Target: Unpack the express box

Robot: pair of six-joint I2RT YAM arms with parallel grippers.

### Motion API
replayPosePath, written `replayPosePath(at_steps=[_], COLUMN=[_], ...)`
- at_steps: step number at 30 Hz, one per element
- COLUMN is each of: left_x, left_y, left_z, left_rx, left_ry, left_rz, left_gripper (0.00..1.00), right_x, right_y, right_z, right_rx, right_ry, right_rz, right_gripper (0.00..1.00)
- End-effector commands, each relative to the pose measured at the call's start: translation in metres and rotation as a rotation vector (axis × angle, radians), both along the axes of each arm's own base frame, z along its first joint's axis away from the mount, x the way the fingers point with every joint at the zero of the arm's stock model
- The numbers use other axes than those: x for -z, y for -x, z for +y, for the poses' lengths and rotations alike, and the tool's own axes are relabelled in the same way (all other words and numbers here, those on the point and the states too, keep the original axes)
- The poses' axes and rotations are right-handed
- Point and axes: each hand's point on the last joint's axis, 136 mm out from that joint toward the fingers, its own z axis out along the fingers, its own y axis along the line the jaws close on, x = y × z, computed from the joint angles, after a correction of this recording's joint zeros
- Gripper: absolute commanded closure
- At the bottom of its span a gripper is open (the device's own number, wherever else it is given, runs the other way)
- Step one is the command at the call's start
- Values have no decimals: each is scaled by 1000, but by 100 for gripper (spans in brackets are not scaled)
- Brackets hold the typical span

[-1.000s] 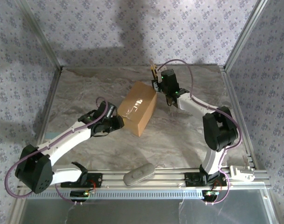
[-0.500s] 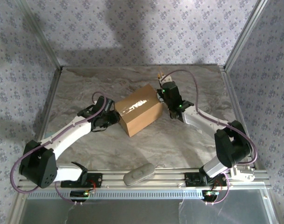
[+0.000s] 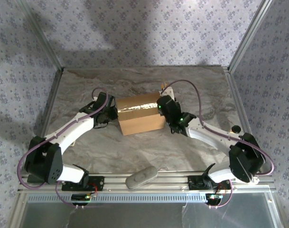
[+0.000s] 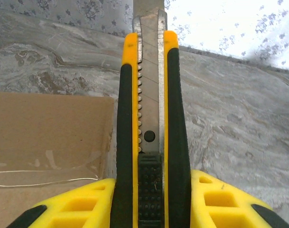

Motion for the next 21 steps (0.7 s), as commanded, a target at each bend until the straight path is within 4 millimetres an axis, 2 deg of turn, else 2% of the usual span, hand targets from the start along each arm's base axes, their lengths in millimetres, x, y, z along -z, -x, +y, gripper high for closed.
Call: replayPosePath(at_steps=[1,6,11,17,21], left_x=[-14,-12,-13,-24,-41], left_y=[-15,-17,-16,-9,-1], left_z=[-34,-29,-21,-1,13], left_rx=[99,101,101,80,54], left_ry=[97,82,64,12,3], left_rz=[-57,-62,-57,-72,-94], left_gripper=[58,58,58,58,58], right_x=[1,4,5,6,0], right_y=[35,52,57,62,58], right_z=[44,40,17,0,-8], right_rx=[-104,-81,-16,-2,-2], right_ry=[-174,-168,-115,-137,-137], right_rz=[63,86,93,81,69], right_gripper=[100,100,100,100,100])
